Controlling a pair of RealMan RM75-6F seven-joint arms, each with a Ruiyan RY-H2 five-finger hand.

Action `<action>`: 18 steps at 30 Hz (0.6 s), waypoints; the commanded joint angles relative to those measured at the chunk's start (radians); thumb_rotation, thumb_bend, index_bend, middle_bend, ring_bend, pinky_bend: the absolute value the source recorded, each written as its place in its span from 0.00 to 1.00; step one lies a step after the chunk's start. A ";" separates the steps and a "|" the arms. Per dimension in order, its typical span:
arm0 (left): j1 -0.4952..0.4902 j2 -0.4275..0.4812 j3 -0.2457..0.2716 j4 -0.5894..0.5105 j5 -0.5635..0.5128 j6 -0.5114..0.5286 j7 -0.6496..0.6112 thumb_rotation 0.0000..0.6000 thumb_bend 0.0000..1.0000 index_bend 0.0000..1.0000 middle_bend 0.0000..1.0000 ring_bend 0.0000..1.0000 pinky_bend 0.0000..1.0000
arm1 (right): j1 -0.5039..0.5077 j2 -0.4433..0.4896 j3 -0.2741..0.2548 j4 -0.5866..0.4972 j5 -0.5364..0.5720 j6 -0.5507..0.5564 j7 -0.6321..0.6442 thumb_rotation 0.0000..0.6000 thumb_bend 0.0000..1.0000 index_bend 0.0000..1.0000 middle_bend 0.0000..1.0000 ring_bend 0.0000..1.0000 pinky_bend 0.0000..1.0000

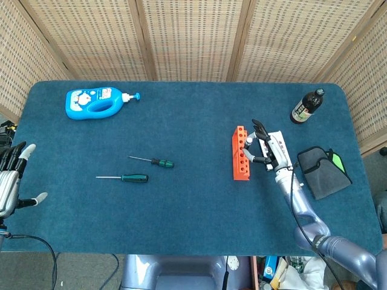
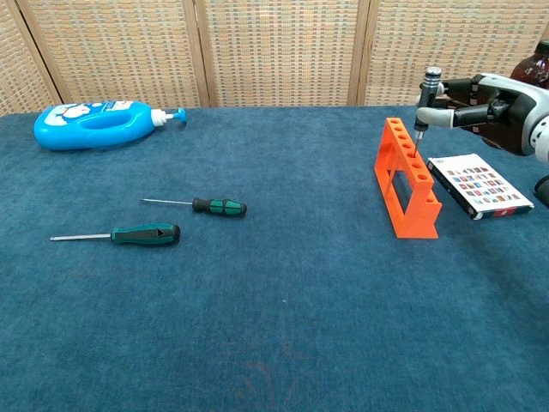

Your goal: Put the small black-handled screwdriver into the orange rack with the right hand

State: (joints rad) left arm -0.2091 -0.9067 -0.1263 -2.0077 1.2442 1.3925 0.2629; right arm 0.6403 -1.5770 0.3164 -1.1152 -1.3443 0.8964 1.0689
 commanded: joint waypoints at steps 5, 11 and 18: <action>-0.003 -0.001 0.001 0.000 0.000 -0.003 0.001 1.00 0.00 0.00 0.00 0.00 0.00 | 0.003 -0.026 -0.027 0.047 -0.020 0.019 -0.012 1.00 0.39 0.67 0.00 0.00 0.00; -0.006 -0.005 0.003 0.002 -0.001 -0.009 0.002 1.00 0.00 0.00 0.00 0.00 0.00 | 0.009 -0.044 -0.043 0.080 -0.030 0.029 -0.029 1.00 0.39 0.67 0.00 0.00 0.00; -0.007 -0.003 0.002 0.001 -0.004 -0.008 0.000 1.00 0.00 0.00 0.00 0.00 0.00 | 0.020 -0.055 -0.044 0.098 -0.019 0.016 -0.033 1.00 0.39 0.67 0.00 0.00 0.00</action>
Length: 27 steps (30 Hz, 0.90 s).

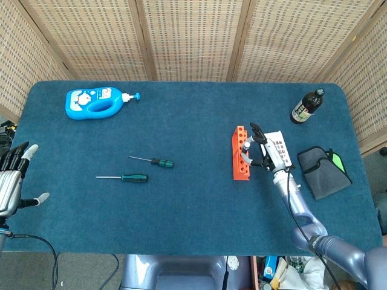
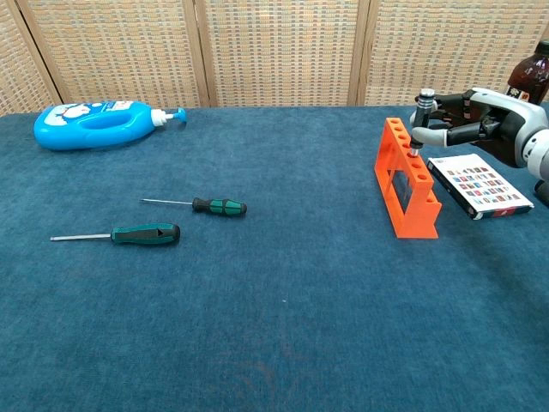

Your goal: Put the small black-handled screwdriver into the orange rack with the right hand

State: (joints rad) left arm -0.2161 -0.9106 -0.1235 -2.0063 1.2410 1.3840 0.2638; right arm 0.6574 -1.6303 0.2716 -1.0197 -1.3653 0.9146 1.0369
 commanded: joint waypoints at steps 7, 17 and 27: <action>-0.002 0.000 0.000 0.004 -0.006 -0.003 -0.002 1.00 0.00 0.00 0.00 0.00 0.00 | 0.005 -0.009 -0.005 0.016 0.008 -0.009 0.000 1.00 0.39 0.67 0.00 0.00 0.00; -0.004 -0.003 0.002 0.004 -0.007 -0.005 0.000 1.00 0.00 0.00 0.00 0.00 0.00 | 0.007 -0.017 -0.018 0.038 0.002 -0.013 0.011 1.00 0.39 0.67 0.00 0.00 0.00; -0.005 -0.007 0.003 0.013 -0.014 -0.009 -0.003 1.00 0.00 0.00 0.00 0.00 0.00 | 0.011 -0.014 -0.040 0.056 -0.015 -0.021 0.003 1.00 0.37 0.60 0.00 0.00 0.00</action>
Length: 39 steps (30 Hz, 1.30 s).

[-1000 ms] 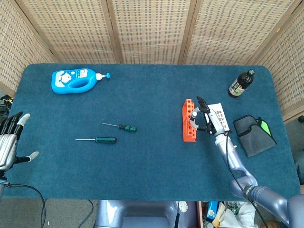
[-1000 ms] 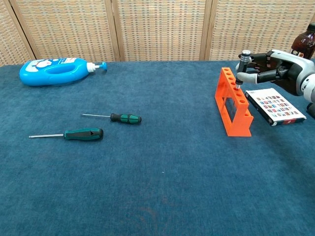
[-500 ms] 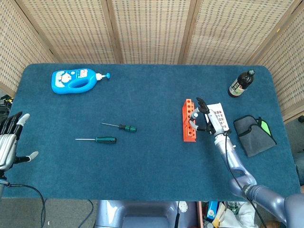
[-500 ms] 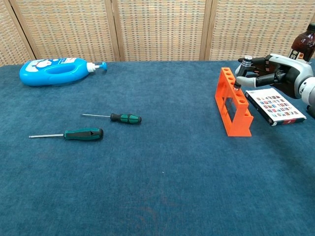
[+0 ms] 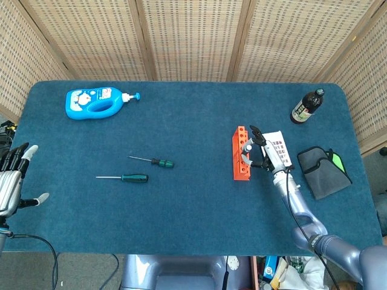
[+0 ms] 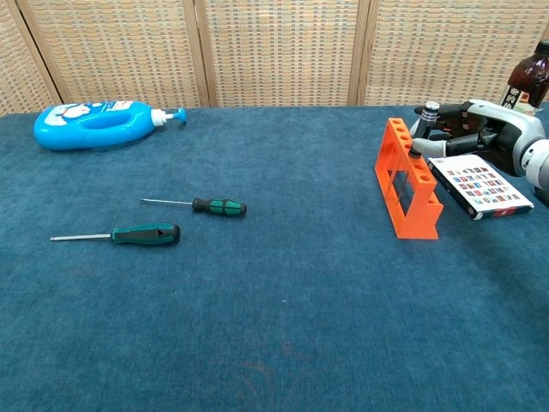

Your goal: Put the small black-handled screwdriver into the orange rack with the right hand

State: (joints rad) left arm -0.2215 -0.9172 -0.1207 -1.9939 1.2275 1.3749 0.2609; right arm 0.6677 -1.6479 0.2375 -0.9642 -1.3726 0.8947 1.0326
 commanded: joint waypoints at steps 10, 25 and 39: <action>0.005 0.004 0.004 0.005 0.011 0.000 -0.026 1.00 0.00 0.00 0.00 0.00 0.00 | 0.000 0.080 -0.009 -0.095 -0.028 0.008 0.030 1.00 0.00 0.00 0.00 0.00 0.00; 0.060 -0.042 0.012 0.098 0.016 0.068 -0.105 1.00 0.00 0.00 0.00 0.00 0.00 | -0.153 0.377 -0.069 -0.470 -0.108 0.275 -0.504 1.00 0.00 0.00 0.00 0.00 0.00; 0.090 -0.096 0.060 0.189 0.094 0.061 -0.158 1.00 0.00 0.00 0.00 0.00 0.00 | -0.397 0.468 -0.190 -0.664 -0.141 0.557 -1.084 1.00 0.00 0.00 0.00 0.00 0.00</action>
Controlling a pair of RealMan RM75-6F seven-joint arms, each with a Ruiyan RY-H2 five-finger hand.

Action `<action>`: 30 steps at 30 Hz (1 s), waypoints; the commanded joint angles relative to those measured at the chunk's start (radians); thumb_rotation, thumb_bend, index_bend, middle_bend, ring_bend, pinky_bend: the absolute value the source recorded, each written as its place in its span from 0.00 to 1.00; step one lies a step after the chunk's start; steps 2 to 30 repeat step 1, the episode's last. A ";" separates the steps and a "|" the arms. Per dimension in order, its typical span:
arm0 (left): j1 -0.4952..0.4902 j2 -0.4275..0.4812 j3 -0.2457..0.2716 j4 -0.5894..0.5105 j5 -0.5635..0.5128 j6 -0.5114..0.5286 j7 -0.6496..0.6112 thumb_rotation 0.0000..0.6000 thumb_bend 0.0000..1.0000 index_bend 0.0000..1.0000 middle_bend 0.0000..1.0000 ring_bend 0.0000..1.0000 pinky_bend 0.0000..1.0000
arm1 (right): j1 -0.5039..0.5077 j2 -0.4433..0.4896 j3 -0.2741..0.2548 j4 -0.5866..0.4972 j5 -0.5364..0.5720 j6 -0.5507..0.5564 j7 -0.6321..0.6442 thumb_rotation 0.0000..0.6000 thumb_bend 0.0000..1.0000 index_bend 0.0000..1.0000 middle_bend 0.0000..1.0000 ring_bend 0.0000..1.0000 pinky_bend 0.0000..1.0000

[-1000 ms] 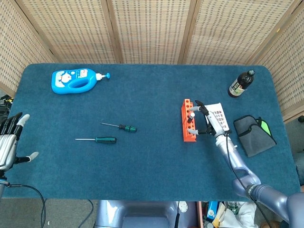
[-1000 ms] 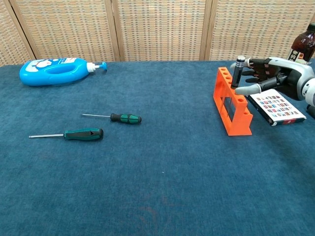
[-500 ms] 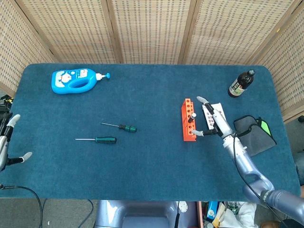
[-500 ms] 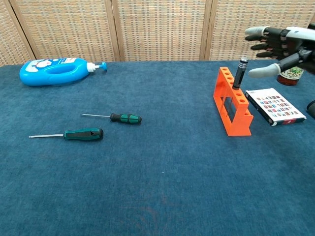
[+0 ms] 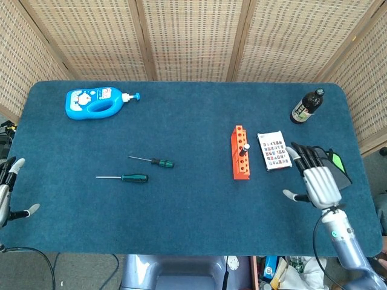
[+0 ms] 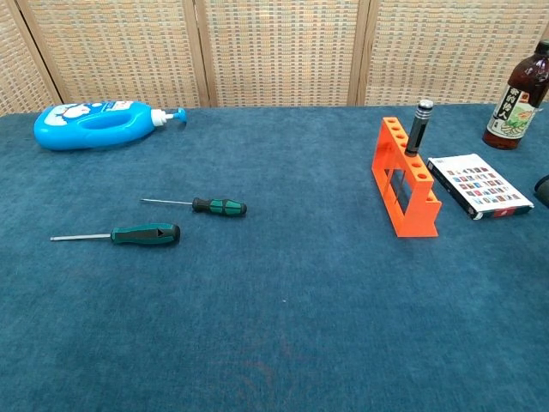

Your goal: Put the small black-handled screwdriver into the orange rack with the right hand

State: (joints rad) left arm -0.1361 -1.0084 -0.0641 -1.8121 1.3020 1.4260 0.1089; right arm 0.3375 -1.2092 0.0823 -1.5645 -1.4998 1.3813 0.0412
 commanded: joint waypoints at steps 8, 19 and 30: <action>0.006 -0.005 0.005 0.008 0.026 0.011 -0.009 1.00 0.00 0.00 0.00 0.00 0.00 | -0.072 0.027 -0.035 -0.067 -0.014 0.078 -0.105 1.00 0.00 0.00 0.00 0.00 0.00; 0.006 -0.005 0.005 0.008 0.026 0.011 -0.009 1.00 0.00 0.00 0.00 0.00 0.00 | -0.072 0.027 -0.035 -0.067 -0.014 0.078 -0.105 1.00 0.00 0.00 0.00 0.00 0.00; 0.006 -0.005 0.005 0.008 0.026 0.011 -0.009 1.00 0.00 0.00 0.00 0.00 0.00 | -0.072 0.027 -0.035 -0.067 -0.014 0.078 -0.105 1.00 0.00 0.00 0.00 0.00 0.00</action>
